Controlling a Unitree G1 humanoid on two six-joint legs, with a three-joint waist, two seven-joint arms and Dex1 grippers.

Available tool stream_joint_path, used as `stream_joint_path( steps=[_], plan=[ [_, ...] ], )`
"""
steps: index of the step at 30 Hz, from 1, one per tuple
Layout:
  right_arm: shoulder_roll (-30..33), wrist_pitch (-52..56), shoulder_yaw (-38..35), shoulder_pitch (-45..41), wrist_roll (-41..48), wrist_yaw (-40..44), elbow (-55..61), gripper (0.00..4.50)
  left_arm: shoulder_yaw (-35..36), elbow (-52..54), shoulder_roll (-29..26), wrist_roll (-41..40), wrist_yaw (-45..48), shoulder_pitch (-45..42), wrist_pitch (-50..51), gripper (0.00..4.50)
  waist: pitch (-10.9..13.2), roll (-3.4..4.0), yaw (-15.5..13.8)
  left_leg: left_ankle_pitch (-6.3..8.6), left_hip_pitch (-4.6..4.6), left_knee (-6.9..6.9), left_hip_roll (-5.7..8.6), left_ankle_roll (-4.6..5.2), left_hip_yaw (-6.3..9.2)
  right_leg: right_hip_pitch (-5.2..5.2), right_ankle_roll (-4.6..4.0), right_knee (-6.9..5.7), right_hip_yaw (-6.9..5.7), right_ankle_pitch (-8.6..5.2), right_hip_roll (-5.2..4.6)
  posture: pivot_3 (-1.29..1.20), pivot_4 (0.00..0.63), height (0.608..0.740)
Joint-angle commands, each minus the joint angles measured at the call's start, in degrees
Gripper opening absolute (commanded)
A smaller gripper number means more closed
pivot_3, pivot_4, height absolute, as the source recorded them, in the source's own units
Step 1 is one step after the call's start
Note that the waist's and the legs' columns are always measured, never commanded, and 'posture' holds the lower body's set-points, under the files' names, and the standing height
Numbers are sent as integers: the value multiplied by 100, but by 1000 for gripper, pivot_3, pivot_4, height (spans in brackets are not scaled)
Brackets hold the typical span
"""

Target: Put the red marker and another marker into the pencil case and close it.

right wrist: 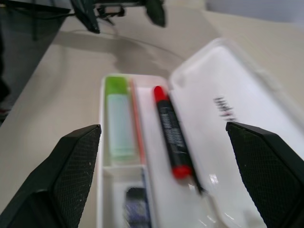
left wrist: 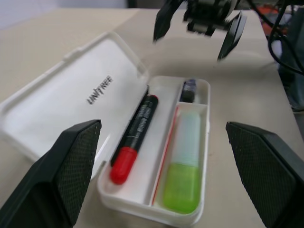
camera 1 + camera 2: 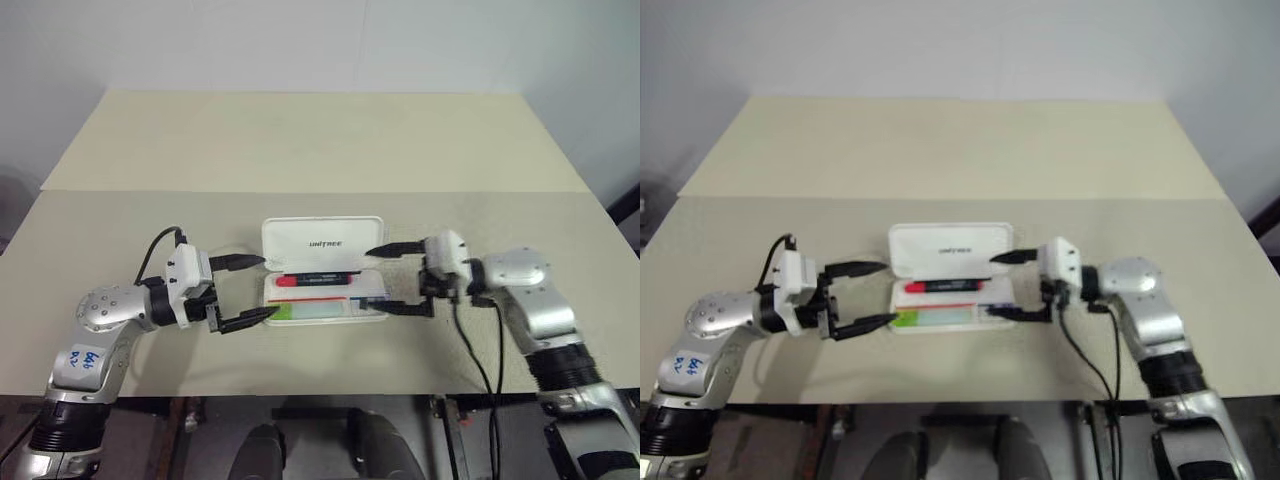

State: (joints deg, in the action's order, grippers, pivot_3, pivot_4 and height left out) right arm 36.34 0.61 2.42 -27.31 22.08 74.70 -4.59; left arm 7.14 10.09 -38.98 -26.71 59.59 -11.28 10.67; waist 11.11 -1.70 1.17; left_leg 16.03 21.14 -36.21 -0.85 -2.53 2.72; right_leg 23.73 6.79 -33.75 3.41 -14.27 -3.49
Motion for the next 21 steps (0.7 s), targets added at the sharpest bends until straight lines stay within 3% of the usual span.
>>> stream_joint_path(
  steps=[1, 2, 4, 15, 21],
  plan=[
    [288, 192, -476, 262, 223, -155, 317, 4443, 207, -54, -59, -139, 123, -78, -145, 4500, 0, 0, 10, 0, 0, 0, 1, 0, -1, 0, 0, 1, 1, 0, -1, 0, 150, 740],
    [384, 206, -586, 355, 246, -166, 353, 4443, 241, -101, -50, -157, 161, -78, -175, 4500, 0, 0, 13, 0, 0, 0, 0, 0, -3, 0, 0, 2, 1, 0, 0, 0, 150, 740],
    [517, 202, -752, 505, 275, -196, 413, 4500, 291, -192, -43, -200, 251, -79, -222, 3937, 0, 0, 25, 0, -2, 1, 0, 0, -3, 0, -1, 0, 1, 0, 1, 0, 150, 740],
    [690, 24, -1098, 775, 310, -270, 492, 4500, 480, -590, 142, -197, 72, -152, -430, 181, 0, 1, 40, 0, -4, -4, -1, 1, -9, 0, 0, -5, 6, 0, 4, 0, 150, 740],
    [671, -23, -1066, 733, 265, -318, 462, 4500, 752, -725, 576, -31, -874, -218, -516, 55, 0, 1, 34, 0, -3, -4, -1, 0, -8, 0, 7, -4, 6, 4, 1, 0, 150, 740]
  ],
)
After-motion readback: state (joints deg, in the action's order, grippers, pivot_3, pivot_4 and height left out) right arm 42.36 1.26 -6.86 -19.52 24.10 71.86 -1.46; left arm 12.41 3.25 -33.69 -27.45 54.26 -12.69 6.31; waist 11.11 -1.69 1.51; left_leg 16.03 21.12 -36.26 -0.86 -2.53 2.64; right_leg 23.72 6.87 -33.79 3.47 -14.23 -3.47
